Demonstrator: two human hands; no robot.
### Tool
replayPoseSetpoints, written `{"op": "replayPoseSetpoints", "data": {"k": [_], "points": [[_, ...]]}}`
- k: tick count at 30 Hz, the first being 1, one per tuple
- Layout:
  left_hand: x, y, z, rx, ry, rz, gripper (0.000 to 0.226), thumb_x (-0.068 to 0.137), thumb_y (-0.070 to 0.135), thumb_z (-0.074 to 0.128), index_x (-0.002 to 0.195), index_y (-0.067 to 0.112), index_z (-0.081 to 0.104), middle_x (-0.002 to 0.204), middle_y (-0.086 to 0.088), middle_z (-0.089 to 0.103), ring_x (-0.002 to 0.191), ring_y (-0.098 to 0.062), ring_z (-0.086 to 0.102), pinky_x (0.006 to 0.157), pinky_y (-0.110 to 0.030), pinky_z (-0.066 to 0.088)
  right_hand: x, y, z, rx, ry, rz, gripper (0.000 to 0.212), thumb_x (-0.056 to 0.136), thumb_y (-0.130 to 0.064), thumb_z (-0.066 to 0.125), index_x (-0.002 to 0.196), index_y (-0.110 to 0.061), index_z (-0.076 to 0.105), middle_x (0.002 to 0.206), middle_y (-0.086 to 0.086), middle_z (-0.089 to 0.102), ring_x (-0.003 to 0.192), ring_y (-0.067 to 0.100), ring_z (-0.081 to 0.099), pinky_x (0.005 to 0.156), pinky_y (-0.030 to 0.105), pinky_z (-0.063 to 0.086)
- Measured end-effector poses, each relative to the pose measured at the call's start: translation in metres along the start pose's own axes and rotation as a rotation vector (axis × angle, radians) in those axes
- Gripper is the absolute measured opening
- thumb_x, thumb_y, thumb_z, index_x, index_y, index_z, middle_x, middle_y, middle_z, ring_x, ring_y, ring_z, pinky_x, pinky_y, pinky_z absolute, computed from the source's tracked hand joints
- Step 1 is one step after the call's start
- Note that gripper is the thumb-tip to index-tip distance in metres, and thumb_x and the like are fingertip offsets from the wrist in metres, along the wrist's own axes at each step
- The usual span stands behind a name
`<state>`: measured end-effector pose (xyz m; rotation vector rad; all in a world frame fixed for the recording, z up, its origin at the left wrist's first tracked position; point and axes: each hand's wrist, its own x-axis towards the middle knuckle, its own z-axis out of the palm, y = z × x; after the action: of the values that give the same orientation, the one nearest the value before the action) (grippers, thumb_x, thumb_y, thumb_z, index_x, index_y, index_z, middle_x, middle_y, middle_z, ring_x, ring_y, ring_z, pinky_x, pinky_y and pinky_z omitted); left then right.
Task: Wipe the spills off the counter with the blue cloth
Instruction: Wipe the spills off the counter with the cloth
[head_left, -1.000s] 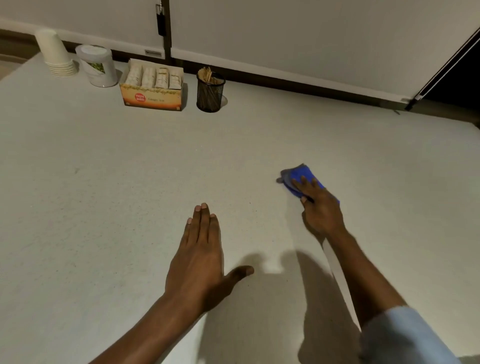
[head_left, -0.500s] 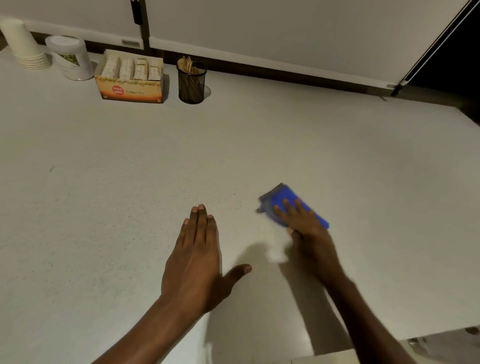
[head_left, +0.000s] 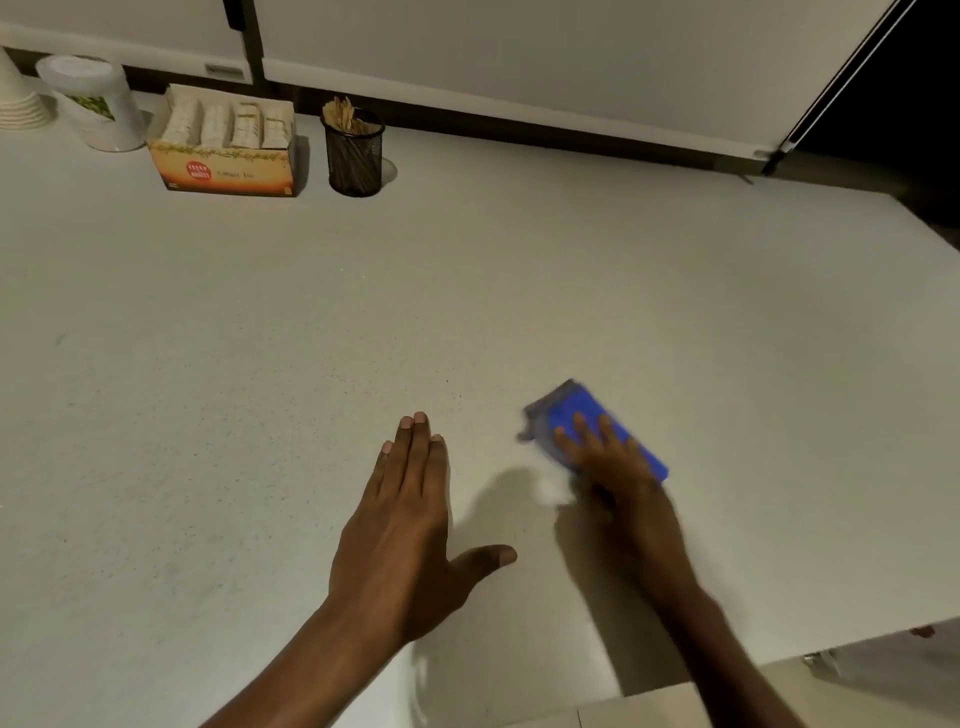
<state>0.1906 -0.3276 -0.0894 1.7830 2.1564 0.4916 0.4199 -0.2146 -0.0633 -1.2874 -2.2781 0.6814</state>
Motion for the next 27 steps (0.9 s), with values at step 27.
{"op": "replayPoseSetpoints", "data": {"k": [27], "points": [[-0.001, -0.058, -0.033, -0.019, 0.030, -0.124, 0.149, 0.065, 0.111, 0.022, 0.166, 0.012, -0.025, 0.177, -0.010, -0.034, 0.165, -0.022, -0.031, 0.137, -0.038, -0.011, 0.008, -0.071, 0.052, -0.139, -0.194, -0.108, 0.069, 0.095, 0.007, 0.060, 0.152, -0.024, 0.035, 0.164, 0.000, 0.022, 0.156, 0.030, 0.013, 0.124, 0.053, 0.029]]}}
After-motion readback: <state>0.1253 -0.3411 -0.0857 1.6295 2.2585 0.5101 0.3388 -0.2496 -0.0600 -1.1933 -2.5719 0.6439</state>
